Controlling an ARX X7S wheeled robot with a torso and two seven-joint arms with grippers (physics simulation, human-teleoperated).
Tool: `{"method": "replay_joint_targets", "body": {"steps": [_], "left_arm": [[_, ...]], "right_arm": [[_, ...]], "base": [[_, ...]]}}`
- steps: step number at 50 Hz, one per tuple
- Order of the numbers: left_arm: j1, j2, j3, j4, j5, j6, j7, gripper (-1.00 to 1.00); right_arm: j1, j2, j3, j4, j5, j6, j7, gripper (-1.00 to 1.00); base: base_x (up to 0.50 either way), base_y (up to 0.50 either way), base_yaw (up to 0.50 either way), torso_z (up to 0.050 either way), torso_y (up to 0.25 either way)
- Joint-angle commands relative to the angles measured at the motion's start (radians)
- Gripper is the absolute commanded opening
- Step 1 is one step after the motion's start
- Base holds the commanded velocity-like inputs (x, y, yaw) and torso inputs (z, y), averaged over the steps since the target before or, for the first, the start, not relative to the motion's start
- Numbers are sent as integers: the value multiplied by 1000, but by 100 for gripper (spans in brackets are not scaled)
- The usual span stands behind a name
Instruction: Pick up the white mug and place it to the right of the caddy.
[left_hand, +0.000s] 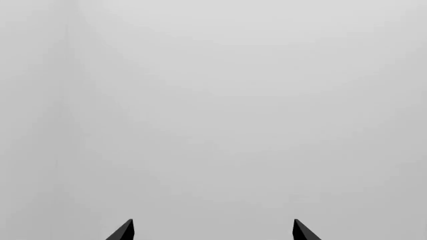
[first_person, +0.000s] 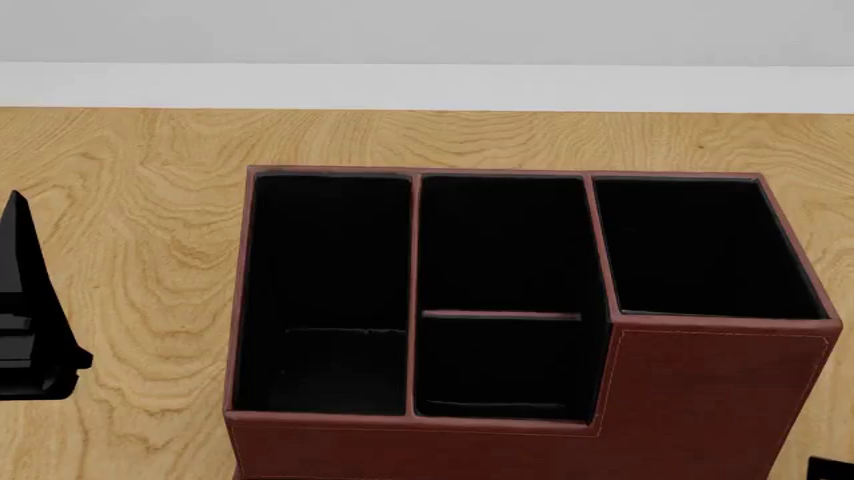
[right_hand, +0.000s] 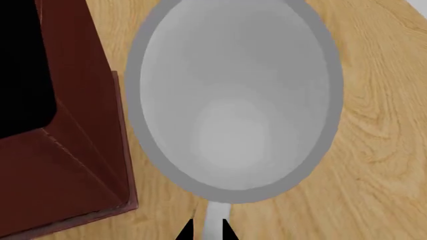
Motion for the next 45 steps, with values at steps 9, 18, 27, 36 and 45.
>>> {"method": "replay_joint_targets", "body": {"steps": [9,18,27,36,45], "left_arm": [[5,-3,1,-6,-5,11,4,100],[12,-8,-6,0,-9,17,3,100],[11,-9,-3,-1,-7,18,0,100],[7,-11,1,6,-4,12,-7,100],[2,-10,7,3,-1,11,-9,100]], "right_arm": [[6,-24,-7,31,-43,11,-16,-100],[13,-49,-21,73,-68,6,-42,-100],[13,-76,-37,131,-96,-8,-83,-100],[19,-104,-54,184,-126,-19,-116,-100],[22,-128,-66,226,-146,-29,-141,-100]], "base": [[0,0,0,1,1],[0,0,0,0,0],[0,0,0,0,0],[0,0,0,0,1],[0,0,0,0,0]]}}
